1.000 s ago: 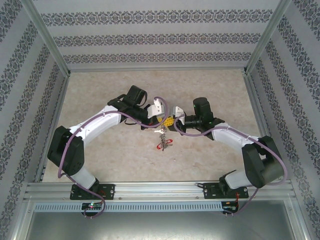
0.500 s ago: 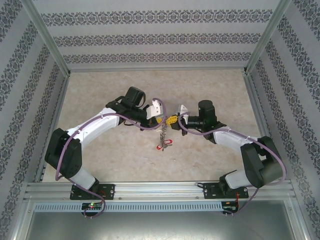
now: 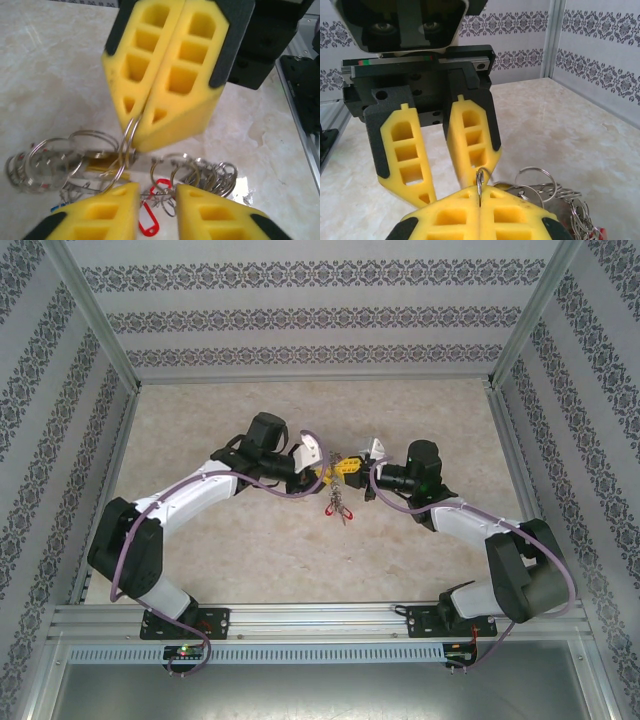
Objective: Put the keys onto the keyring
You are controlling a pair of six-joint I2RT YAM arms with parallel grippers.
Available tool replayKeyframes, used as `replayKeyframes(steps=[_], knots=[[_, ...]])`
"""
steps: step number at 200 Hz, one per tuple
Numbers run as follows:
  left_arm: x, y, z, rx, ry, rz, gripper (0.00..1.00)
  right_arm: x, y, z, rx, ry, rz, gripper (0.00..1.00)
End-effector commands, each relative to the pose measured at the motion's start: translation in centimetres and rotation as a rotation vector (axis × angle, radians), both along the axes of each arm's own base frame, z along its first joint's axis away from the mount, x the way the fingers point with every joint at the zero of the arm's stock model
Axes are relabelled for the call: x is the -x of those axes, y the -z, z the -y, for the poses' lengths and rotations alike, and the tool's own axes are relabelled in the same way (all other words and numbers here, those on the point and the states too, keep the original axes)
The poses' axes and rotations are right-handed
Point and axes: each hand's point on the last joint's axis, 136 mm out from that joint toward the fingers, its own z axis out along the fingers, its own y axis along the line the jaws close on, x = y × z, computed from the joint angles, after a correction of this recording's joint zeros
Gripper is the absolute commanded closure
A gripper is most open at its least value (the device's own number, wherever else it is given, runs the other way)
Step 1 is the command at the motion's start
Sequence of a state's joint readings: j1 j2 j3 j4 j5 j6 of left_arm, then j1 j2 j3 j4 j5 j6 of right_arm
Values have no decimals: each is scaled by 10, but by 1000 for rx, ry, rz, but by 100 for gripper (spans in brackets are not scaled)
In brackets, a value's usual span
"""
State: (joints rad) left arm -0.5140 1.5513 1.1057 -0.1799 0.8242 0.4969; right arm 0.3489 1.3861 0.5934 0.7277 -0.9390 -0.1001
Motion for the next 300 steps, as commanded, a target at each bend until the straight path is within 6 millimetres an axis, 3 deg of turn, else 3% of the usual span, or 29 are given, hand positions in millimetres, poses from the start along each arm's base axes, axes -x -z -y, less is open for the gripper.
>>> replayKeyframes(steps=[1, 26, 67, 78, 101, 154, 227, 300], knots=[[-2, -36, -18, 80, -53, 122, 67, 9, -21, 0, -32, -44, 97, 100], [-5, -41, -30, 69, -119, 199, 57, 10, -23, -2, -34, -78, 95, 100], [-23, -35, -10, 122, -132, 161, 65, 12, -24, -3, -39, -88, 85, 100], [-22, -34, -2, 122, -107, 167, 70, 11, -25, -4, -41, -89, 82, 100], [-17, -29, 10, 97, -52, 164, 70, 12, -27, -3, -38, -88, 93, 100], [-15, -31, 16, 106, -34, 157, 68, 15, -24, -1, -24, -84, 86, 100], [12, -27, 6, 62, 36, 116, 66, 13, -24, -1, -21, -79, 84, 100], [3, -24, 7, 65, -3, 102, 66, 13, -23, -4, -19, -89, 75, 100]])
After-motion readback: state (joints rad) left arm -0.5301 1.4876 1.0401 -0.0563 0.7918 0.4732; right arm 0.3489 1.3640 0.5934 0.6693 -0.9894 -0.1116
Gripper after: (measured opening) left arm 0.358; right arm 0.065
